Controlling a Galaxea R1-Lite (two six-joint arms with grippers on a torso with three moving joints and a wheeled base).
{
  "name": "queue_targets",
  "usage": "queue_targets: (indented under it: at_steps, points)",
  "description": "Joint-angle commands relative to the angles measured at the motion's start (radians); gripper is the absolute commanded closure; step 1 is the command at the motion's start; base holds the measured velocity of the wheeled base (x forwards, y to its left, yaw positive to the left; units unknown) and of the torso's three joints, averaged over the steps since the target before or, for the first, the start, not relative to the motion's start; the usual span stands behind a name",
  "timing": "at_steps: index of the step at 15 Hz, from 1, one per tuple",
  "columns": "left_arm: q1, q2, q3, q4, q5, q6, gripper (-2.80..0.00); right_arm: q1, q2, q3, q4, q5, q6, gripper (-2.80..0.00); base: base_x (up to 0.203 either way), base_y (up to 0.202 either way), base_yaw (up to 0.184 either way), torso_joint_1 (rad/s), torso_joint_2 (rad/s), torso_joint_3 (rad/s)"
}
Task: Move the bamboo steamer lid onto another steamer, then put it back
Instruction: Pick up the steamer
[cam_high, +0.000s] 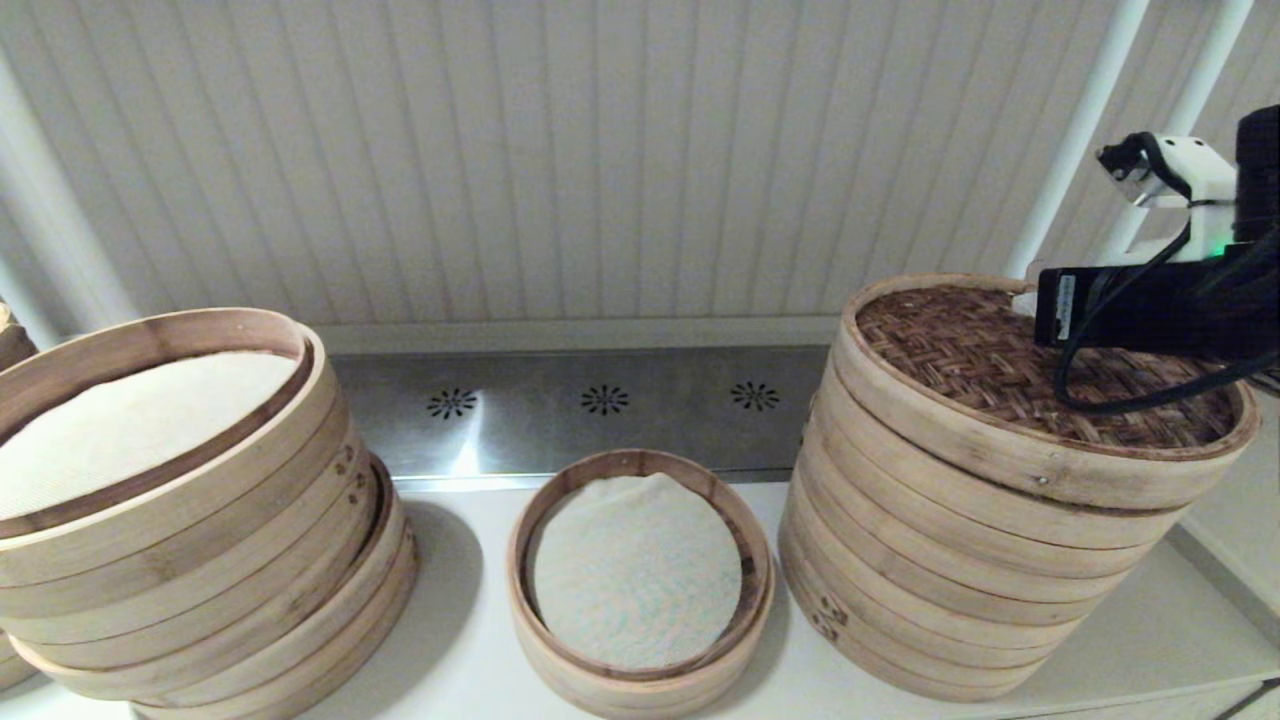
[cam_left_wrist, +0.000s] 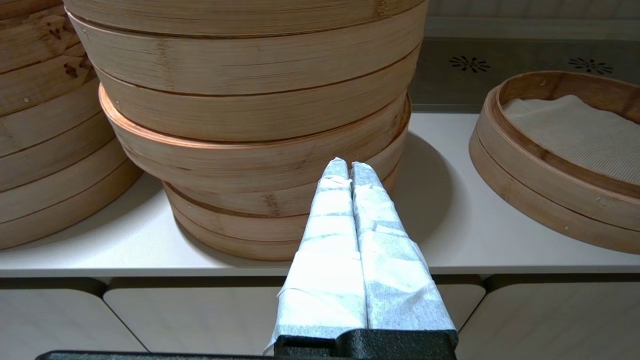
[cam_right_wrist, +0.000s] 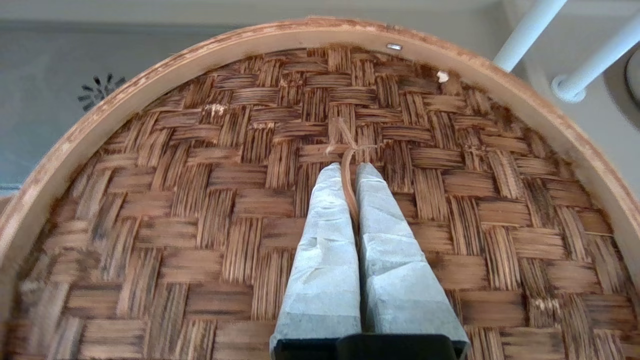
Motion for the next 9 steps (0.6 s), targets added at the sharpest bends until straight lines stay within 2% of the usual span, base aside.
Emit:
queue_targets:
  at_steps: [1, 9]
  points:
    - [0.000, 0.000, 0.000, 0.000, 0.001, 0.000, 0.00, -0.001, -0.009, -0.015, -0.001, -0.002, 0.000, 0.00, 0.000, 0.000, 0.000, 0.000, 0.00, 0.000]
    - [0.000, 0.000, 0.000, 0.000, 0.001, 0.000, 0.00, 0.005, -0.034, -0.048, 0.003, -0.002, 0.000, 0.00, 0.000, 0.000, 0.000, 0.000, 0.00, 0.000]
